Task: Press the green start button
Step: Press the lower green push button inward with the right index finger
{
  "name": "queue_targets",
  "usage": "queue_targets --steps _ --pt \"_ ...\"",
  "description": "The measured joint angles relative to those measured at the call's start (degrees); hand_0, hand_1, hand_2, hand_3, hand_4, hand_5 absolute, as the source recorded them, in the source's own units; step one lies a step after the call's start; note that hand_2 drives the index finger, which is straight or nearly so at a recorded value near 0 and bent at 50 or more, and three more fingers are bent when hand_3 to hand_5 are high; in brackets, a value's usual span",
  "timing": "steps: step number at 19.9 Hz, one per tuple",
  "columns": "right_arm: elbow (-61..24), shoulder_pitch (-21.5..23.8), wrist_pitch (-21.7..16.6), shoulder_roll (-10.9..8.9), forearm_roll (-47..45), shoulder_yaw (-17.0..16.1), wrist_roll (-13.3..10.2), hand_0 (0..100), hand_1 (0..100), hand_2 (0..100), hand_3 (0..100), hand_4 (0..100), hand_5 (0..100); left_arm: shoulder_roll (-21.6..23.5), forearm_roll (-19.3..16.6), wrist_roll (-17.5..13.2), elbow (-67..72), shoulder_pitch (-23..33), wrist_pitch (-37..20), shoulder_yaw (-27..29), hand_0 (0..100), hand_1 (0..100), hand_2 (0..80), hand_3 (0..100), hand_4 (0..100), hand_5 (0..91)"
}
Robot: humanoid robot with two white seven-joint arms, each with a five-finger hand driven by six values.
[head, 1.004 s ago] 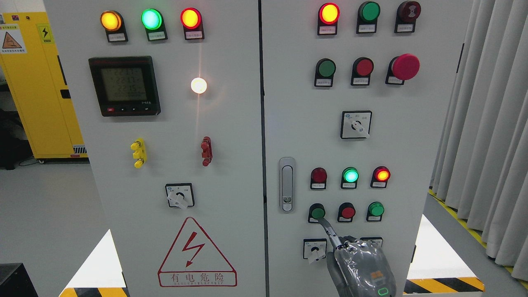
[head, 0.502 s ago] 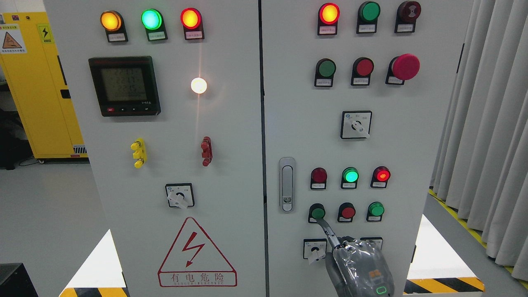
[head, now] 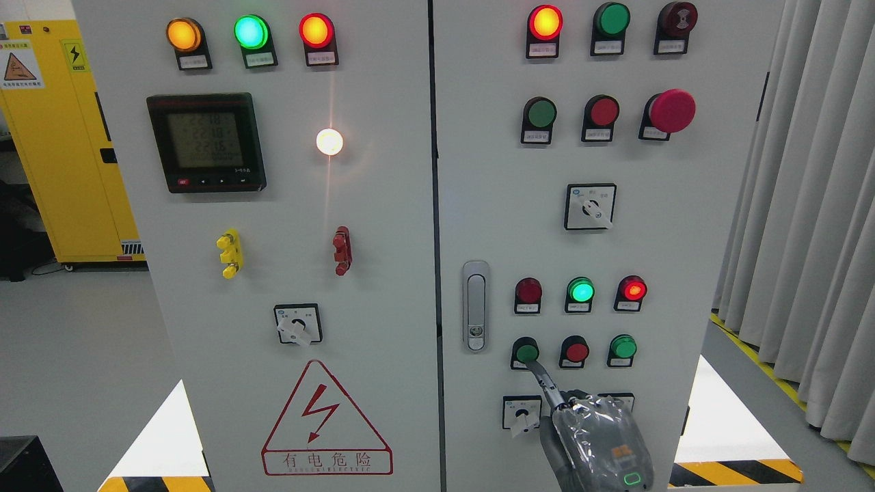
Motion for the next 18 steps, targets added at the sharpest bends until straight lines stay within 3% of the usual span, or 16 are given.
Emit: queue_targets --steps 18 --pt "0.2 -0.42 0.26 0.01 -0.07 0.01 0.03 88 92 0 76 79 92 0.0 -0.01 -0.01 0.0 0.0 0.0 -0.01 12 56 0.0 0 0 0.0"
